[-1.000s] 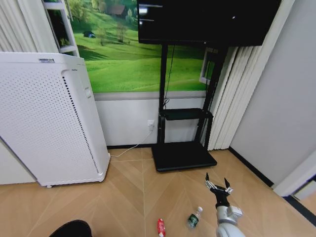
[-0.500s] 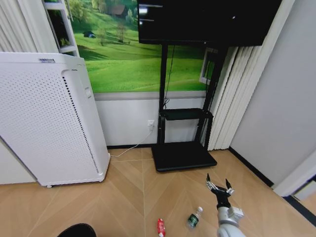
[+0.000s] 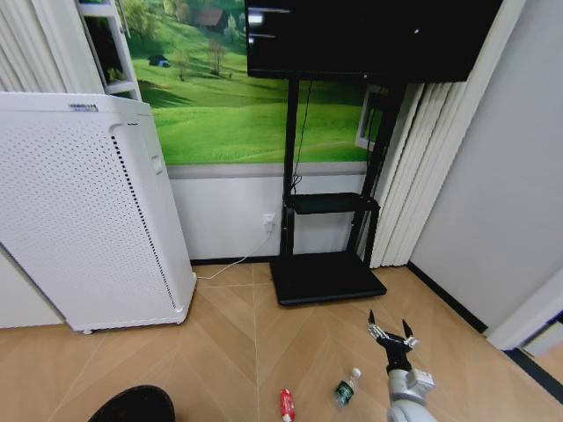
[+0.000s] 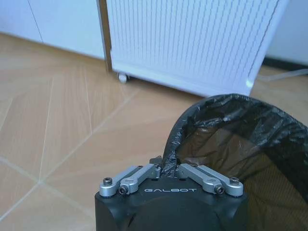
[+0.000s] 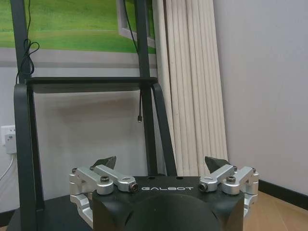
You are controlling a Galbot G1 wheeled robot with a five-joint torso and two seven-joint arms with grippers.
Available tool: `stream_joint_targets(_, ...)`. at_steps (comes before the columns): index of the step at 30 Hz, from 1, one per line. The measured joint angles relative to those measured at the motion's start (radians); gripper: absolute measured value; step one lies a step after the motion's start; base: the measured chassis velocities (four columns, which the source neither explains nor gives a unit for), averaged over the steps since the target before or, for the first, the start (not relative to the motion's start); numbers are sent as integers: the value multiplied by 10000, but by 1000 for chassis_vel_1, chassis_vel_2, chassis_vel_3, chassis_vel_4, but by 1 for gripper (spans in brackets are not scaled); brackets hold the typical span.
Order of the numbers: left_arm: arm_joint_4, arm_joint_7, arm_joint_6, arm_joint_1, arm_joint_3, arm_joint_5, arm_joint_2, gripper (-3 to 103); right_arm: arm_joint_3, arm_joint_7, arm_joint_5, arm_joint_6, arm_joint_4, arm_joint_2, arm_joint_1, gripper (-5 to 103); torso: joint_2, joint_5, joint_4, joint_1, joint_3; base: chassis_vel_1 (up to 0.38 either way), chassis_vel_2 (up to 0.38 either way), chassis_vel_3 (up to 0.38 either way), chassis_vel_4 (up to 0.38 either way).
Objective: Pick up the trash bin and place the garbage on the floor into it.
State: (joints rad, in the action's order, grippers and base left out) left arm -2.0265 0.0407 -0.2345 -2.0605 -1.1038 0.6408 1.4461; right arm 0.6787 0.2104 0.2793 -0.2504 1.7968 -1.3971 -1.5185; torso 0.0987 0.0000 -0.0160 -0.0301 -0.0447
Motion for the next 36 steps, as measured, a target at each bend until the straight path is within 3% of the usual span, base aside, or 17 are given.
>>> stream_joint_targets(1, 0, 0, 0, 0, 0, 0, 0, 4, 0, 0, 0, 0, 0, 0, 0, 100, 0, 0, 0, 0, 0, 0, 0, 0, 0)
stream_joint_targets(3, -24, -2, 523, 192, -74, 140, 33, 4, -74, -20, -194, -214, -97, -95, -93, 100, 0, 0, -2, 0, 0, 0, 0, 0, 0)
stream_joint_targets(10, -224, 158, 717, 342, -65, 455, 110, 4, -107, -292, -223, -409, -132, -175, -186, 100, 0, 0, 1, 0, 0, 0, 0, 0, 0)
stream_joint_targets(12, -438, 269, 827, 448, 0, 580, 209, 4, -159, -679, -351, -572, -51, -200, -341, 100, 1, 0, -1, 0, 0, 0, 0, 0, 0)
stream_joint_targets(15, -666, 307, 864, 468, 28, 653, 303, 4, -226, -764, -516, -952, 3, -289, -285, 100, 1, 2, 0, 0, 0, 0, 0, 0, 0)
stream_joint_targets(21, -911, 325, 819, 430, 40, 703, 326, 4, -130, -1023, -988, -895, 136, -244, -322, 100, 2, 0, 0, 1, 0, 0, 0, 0, 0)
stream_joint_targets(36, -1195, 333, 951, 410, 453, 291, 512, 4, -392, -1324, -949, -1107, 267, -421, -612, 100, 1, -1, -1, 0, -1, 73, 65, -62, -70)
